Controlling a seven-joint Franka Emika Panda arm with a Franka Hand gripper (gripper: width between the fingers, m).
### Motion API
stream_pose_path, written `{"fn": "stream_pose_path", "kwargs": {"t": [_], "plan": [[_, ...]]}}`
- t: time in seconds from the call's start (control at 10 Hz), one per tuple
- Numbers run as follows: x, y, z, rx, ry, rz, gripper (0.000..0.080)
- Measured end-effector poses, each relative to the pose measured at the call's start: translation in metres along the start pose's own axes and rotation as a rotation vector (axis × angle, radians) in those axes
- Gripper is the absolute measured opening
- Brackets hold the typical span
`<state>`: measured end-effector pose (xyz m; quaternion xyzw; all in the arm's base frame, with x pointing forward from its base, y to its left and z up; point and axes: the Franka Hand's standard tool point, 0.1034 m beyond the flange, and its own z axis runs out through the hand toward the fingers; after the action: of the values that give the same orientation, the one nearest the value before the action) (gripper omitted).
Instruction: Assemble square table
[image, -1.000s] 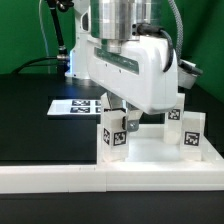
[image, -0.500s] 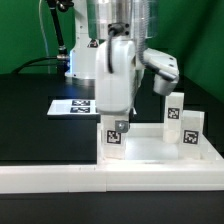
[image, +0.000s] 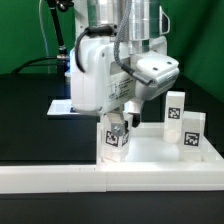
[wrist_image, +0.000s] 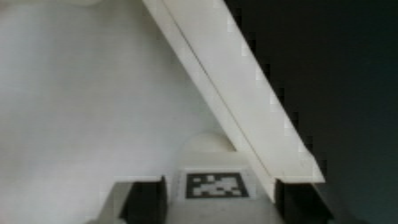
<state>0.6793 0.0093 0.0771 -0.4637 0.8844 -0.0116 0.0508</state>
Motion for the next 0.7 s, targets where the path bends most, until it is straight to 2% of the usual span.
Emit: {"fn": "stream_pose_path", "kwargs": {"t": [0.2,0.4,0.5,0.6,0.7], "plan": [[-0.0003,0.0012,-0.0001,0.012,0.016,-0.033,0.0288],[0.0003,0.0017,0.0005,0.009,0.017,-0.077,0.0288],[0.0004,0.0019,0.0004,0.008,0.020,-0.135,0.0474],[0.0003,0.0037,-0.0001,-0.002,0.025,-0.234,0.0591],[0.0004,0.0037,0.0000,0.006,0.027,-0.434,0.0631]]}}
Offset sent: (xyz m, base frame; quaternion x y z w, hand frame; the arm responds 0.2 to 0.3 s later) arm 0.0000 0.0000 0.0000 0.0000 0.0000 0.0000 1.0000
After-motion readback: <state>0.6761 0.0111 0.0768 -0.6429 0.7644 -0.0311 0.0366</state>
